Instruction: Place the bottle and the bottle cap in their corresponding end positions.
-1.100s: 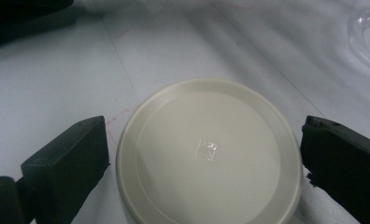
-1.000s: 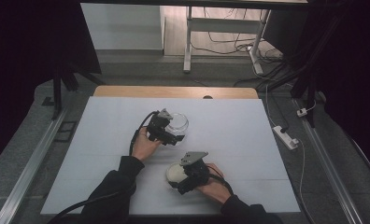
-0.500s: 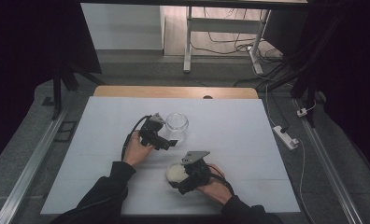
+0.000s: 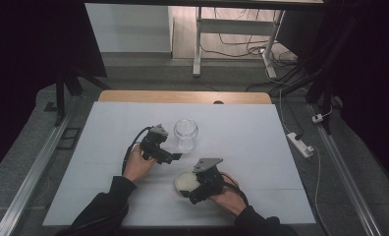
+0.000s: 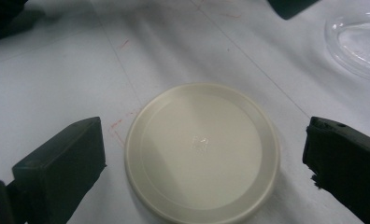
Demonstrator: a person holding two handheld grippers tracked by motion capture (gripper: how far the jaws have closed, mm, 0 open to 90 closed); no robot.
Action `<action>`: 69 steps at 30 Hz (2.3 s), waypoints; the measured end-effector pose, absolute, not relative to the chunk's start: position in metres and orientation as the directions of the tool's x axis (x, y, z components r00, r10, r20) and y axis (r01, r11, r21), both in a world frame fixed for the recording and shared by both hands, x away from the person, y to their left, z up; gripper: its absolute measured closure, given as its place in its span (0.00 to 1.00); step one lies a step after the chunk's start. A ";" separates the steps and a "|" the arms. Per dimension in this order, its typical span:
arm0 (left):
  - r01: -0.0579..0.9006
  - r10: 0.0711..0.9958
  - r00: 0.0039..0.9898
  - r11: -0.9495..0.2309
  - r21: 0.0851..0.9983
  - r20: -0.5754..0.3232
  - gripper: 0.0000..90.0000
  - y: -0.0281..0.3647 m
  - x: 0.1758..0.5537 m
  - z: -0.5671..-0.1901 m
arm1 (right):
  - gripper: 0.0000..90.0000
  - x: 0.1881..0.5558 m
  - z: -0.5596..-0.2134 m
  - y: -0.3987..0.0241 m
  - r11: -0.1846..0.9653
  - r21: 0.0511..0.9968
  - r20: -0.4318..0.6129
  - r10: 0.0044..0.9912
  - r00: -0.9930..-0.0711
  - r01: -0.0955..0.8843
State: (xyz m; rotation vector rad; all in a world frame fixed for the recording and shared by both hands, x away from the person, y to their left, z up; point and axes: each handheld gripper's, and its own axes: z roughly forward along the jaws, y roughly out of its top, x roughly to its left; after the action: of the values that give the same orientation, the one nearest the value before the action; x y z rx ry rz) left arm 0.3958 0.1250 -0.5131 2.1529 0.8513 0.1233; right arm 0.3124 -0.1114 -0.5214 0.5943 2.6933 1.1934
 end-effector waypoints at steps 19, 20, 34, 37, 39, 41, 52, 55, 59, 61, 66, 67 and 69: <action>0.535 0.554 0.793 -0.437 0.723 -0.252 0.00 0.146 0.362 -0.503 | 0.00 0.315 -0.510 -0.132 0.582 0.754 0.006 0.456 -0.890 0.303; 0.536 0.556 0.792 -0.435 0.724 -0.252 0.00 0.147 0.359 -0.502 | 0.00 0.315 -0.510 -0.133 0.582 0.754 0.005 0.458 -0.889 0.304; 0.542 0.563 0.787 -0.437 0.718 -0.251 0.00 0.161 0.323 -0.500 | 0.00 0.315 -0.504 -0.151 0.570 0.750 0.014 0.493 -0.870 0.335; 0.543 0.570 0.784 -0.438 0.716 -0.245 0.00 0.165 0.315 -0.500 | 0.00 0.315 -0.504 -0.155 0.568 0.748 0.015 0.504 -0.864 0.344; 0.543 0.574 0.783 -0.444 0.712 -0.239 0.00 0.167 0.309 -0.501 | 0.00 0.314 -0.503 -0.158 0.567 0.747 0.014 0.509 -0.860 0.348; 0.544 0.580 0.780 -0.447 0.709 -0.233 0.00 0.169 0.304 -0.501 | 0.00 0.313 -0.503 -0.160 0.568 0.744 0.012 0.516 -0.856 0.353; 0.559 0.615 0.758 -0.442 0.701 -0.217 0.00 0.189 0.277 -0.503 | 0.00 0.306 -0.500 -0.180 0.550 0.740 0.013 0.565 -0.825 0.388; 0.566 0.631 0.745 -0.428 0.705 -0.215 0.00 0.197 0.269 -0.503 | 0.00 0.303 -0.499 -0.188 0.537 0.741 0.019 0.584 -0.812 0.404; 0.581 0.660 0.720 -0.400 0.709 -0.217 0.00 0.209 0.259 -0.503 | 0.00 0.299 -0.498 -0.201 0.525 0.742 0.014 0.611 -0.792 0.418; 0.588 0.672 0.707 -0.386 0.711 -0.220 0.00 0.215 0.254 -0.504 | 0.00 0.295 -0.497 -0.208 0.513 0.744 0.016 0.627 -0.779 0.428; 0.604 0.704 0.675 -0.355 0.713 -0.221 0.00 0.229 0.241 -0.505 | 0.00 0.287 -0.494 -0.228 0.475 0.758 0.022 0.667 -0.745 0.448; 0.608 0.711 0.668 -0.348 0.713 -0.222 0.00 0.232 0.239 -0.505 | 0.00 0.286 -0.494 -0.232 0.469 0.759 0.023 0.674 -0.739 0.452; 0.613 0.721 0.657 -0.341 0.712 -0.220 0.00 0.237 0.234 -0.506 | 0.00 0.283 -0.494 -0.238 0.462 0.757 0.025 0.686 -0.727 0.462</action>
State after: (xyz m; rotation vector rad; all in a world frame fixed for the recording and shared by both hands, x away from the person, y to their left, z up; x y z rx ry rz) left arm 0.2340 0.2367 -0.5063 2.0620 1.0324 0.1687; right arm 0.2831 -0.2383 -0.4935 0.9817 2.4303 1.1285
